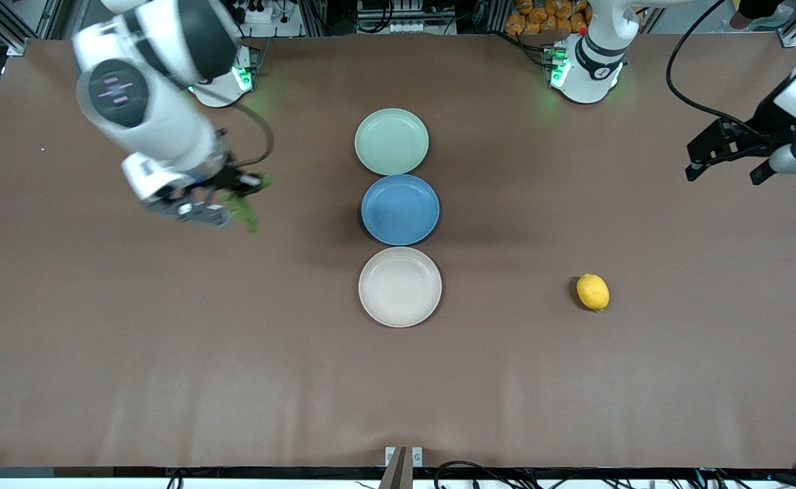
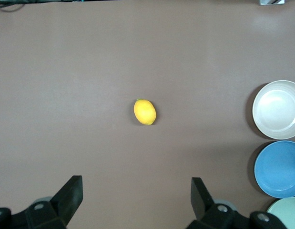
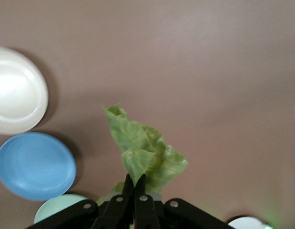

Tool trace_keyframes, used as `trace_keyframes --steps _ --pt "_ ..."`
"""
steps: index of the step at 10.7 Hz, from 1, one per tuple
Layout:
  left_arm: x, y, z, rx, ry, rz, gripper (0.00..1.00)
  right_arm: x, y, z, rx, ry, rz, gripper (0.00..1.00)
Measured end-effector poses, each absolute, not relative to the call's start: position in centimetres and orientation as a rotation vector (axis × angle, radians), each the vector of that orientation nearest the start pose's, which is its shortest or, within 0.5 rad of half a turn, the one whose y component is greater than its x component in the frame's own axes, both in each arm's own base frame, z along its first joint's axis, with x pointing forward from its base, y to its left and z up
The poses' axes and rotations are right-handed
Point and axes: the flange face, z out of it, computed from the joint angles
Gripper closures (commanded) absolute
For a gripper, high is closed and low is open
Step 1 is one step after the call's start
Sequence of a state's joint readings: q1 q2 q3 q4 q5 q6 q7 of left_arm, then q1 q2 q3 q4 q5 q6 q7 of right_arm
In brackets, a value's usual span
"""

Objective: Pick lemon and lettuce from plates
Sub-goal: 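Carry the lettuce leaf away from the plates with the right gripper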

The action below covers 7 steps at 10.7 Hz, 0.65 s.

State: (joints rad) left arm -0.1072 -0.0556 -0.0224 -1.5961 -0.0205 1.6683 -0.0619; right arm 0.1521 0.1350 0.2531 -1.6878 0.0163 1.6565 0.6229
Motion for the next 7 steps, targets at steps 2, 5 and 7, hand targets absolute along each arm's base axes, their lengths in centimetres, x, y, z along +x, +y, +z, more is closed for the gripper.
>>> trace_keyframes --steps 2,5,7 --pt "53.9 -9.4 65.5 -3.162 0.165 -0.208 0.0 56.5 15.4 50.1 -3.139 0.348 0.26 1.0" --pt "53.8 -10.0 65.6 -3.162 0.181 -0.209 0.0 58.3 5.6 50.0 -3.13 0.369 0.259 1.0" --pt "53.8 -9.8 65.7 -3.163 0.177 -0.211 0.0 58.7 1.5 50.1 -3.126 0.379 0.23 1.0"
